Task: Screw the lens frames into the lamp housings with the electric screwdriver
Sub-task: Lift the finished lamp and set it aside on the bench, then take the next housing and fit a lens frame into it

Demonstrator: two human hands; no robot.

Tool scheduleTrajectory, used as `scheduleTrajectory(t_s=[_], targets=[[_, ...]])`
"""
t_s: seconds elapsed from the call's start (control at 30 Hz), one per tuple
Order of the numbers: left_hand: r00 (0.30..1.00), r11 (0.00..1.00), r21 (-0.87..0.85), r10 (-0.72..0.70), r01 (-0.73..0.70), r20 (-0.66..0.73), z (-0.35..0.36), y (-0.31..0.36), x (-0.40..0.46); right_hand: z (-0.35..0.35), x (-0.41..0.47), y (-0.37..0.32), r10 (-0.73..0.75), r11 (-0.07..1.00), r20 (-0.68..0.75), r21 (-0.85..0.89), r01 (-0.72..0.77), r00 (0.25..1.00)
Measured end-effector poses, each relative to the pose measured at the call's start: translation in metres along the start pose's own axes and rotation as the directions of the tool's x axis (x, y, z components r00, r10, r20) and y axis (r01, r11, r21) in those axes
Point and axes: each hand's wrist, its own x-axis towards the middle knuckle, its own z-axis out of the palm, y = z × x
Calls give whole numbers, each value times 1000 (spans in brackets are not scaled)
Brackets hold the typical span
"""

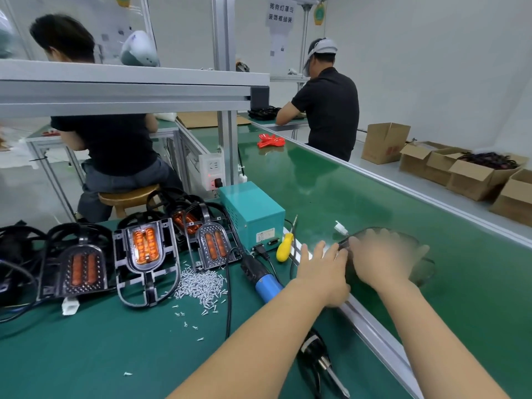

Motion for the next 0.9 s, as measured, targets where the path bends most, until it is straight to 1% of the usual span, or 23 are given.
scheduleTrajectory(t_s=[0.1, 0.23, 0.33, 0.43, 0.53, 0.57, 0.63, 0.7, 0.73, 0.8, 0.83, 0.87, 0.9], targets=[[997, 997, -19, -69, 68, -37, -11, -20, -24, -4, -21, -31, -139, 989, -11, 51, 140, 990], [970, 975, -55, -221, 217, -98, -24, -57, -64, -8, -52, -79, -333, 942, -33, 41, 334, 942], [935, 940, -69, -339, 333, -105, -30, -83, -96, -9, -72, -115, -445, 894, -24, 46, 445, 895], [896, 905, -91, -424, 415, -129, -30, -106, -128, -6, -90, -146, -517, 854, -10, 68, 516, 856], [841, 872, -129, -490, 473, -231, -24, -128, -161, 2, -107, -169, -595, 800, -1, 95, 592, 804], [806, 856, -150, -516, 494, -289, -21, -136, -172, 5, -112, -175, -626, 776, 2, 97, 623, 779], [701, 805, -239, -591, 543, -399, -12, -152, -193, 14, -124, -187, -691, 721, 27, 86, 687, 722], [580, 717, -418, -697, 558, -421, -4, -165, -208, 24, -134, -198, -743, 669, 78, 66, 741, 664], [524, 653, -527, -755, 544, -395, 0, -171, -214, 29, -138, -203, -756, 654, 100, 64, 754, 647], [420, 493, -728, -855, 476, -304, 7, -179, -221, 38, -144, -212, -763, 643, 129, 63, 763, 633], [381, 412, -802, -890, 432, -251, 10, -184, -223, 41, -147, -217, -763, 642, 140, 57, 764, 631], [357, 349, -848, -911, 398, -207, 12, -188, -224, 43, -149, -221, -761, 643, 149, 47, 764, 631], [344, 316, -869, -921, 381, -184, 13, -192, -224, 45, -150, -225, -759, 645, 152, 36, 764, 633]])
